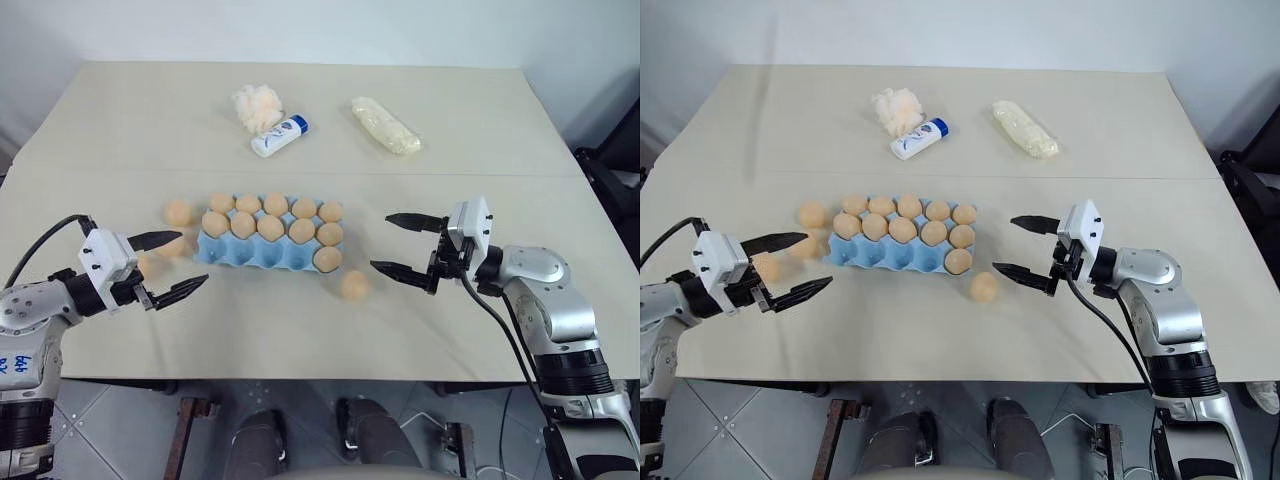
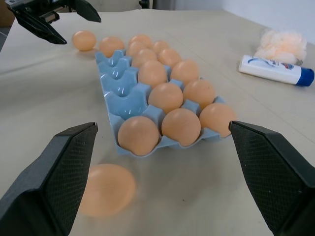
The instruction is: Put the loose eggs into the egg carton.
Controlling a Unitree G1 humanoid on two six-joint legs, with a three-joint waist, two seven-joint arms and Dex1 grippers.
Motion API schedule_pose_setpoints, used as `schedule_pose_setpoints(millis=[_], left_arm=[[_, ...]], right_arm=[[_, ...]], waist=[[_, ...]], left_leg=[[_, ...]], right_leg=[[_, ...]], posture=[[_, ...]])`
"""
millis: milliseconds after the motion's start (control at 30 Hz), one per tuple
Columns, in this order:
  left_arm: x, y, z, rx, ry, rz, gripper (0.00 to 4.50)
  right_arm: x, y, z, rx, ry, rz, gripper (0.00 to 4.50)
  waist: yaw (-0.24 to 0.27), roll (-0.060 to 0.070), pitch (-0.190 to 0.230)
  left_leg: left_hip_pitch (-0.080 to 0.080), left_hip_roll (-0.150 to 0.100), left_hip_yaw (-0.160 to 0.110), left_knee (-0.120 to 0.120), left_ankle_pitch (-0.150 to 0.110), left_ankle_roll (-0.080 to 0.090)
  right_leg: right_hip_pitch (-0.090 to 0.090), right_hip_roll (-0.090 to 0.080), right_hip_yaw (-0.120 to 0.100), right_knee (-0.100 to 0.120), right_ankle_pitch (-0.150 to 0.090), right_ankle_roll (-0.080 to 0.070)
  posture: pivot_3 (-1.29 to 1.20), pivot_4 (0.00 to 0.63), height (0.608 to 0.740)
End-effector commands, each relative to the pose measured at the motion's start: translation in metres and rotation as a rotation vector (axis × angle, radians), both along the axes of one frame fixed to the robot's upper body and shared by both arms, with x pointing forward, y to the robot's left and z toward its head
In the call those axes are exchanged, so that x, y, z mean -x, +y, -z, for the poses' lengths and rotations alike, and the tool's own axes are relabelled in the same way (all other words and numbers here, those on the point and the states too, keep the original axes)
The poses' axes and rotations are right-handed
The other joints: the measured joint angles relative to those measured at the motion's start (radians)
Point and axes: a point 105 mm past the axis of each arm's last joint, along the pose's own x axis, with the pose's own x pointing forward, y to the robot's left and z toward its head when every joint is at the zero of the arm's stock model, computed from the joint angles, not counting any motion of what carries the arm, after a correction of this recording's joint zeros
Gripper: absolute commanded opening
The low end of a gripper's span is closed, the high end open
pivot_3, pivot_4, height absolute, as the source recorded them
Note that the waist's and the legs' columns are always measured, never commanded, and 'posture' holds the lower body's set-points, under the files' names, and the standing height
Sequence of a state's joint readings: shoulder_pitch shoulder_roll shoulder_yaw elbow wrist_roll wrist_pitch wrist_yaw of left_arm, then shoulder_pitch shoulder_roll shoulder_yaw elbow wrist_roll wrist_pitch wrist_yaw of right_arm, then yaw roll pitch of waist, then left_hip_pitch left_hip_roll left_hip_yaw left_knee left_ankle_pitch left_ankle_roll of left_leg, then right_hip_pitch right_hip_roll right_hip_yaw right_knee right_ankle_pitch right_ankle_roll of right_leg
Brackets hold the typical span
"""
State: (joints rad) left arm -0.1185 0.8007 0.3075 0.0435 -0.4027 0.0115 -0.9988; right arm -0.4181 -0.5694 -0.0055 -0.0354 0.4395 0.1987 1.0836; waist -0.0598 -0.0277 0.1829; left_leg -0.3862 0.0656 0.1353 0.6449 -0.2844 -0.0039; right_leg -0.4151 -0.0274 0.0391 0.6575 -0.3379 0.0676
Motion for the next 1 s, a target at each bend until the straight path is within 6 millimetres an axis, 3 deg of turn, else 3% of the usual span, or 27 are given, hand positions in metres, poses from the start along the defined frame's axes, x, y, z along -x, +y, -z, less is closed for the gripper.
schedule_pose_setpoints(millis=[33,267,400,500,633,1000], left_arm=[[-0.001,-0.003,-0.008,-0.011,-0.042,0.01,4.47],[0.003,-0.017,-0.012,0.025,-0.022,0.13,4.47],[0.024,-0.032,0.013,-0.053,0.119,0.296,4.47],[0.038,-0.035,0.031,-0.121,0.205,0.378,4.47],[0.037,-0.033,0.034,-0.134,0.209,0.374,4.47],[0.033,-0.024,0.032,-0.128,0.175,0.292,4.47]], right_arm=[[0.004,-0.002,-0.009,-0.007,-0.03,-0.002,4.5],[0.018,0.005,-0.001,0.04,0.047,-0.099,4.5],[0.031,0.019,0.029,0.167,0.135,-0.206,4.5],[0.018,0.027,0.049,0.225,0.111,-0.16,4.5],[0.004,0.037,0.058,0.215,0.098,-0.111,4.5],[0.008,0.061,0.076,0.166,0.133,-0.121,4.5]], waist=[[0.001,0.0,0.0],[0.002,0.0,0.0],[-0.001,0.0,0.0],[-0.006,0.0,0.0],[-0.005,0.0,0.0],[-0.003,0.0,0.0]], left_leg=[[0.0,0.0,0.0,0.0,0.0,0.0],[0.0,0.0,-0.001,0.002,0.0,0.0],[0.0,0.0,-0.001,0.001,0.0,0.0],[0.0,0.0,-0.001,0.001,0.0,0.0],[0.0,0.0,-0.001,0.002,0.001,0.0],[0.0,0.0,-0.003,0.002,0.0,0.0]], right_leg=[[0.0,0.0,0.0,0.0,0.0,0.0],[0.001,0.0,-0.001,0.0,0.0,0.0],[0.001,0.0,-0.001,0.001,0.0,0.0],[0.001,0.0,-0.001,0.001,0.0,-0.001],[0.001,0.0,-0.001,0.001,-0.001,-0.001],[0.001,0.0,-0.003,0.002,0.0,-0.002]], posture=[[0.0,0.15,0.74],[0.0,0.15,0.74],[0.0,0.15,0.74],[0.0,0.15,0.74],[0.0,0.15,0.74],[0.0,0.15,0.74]])
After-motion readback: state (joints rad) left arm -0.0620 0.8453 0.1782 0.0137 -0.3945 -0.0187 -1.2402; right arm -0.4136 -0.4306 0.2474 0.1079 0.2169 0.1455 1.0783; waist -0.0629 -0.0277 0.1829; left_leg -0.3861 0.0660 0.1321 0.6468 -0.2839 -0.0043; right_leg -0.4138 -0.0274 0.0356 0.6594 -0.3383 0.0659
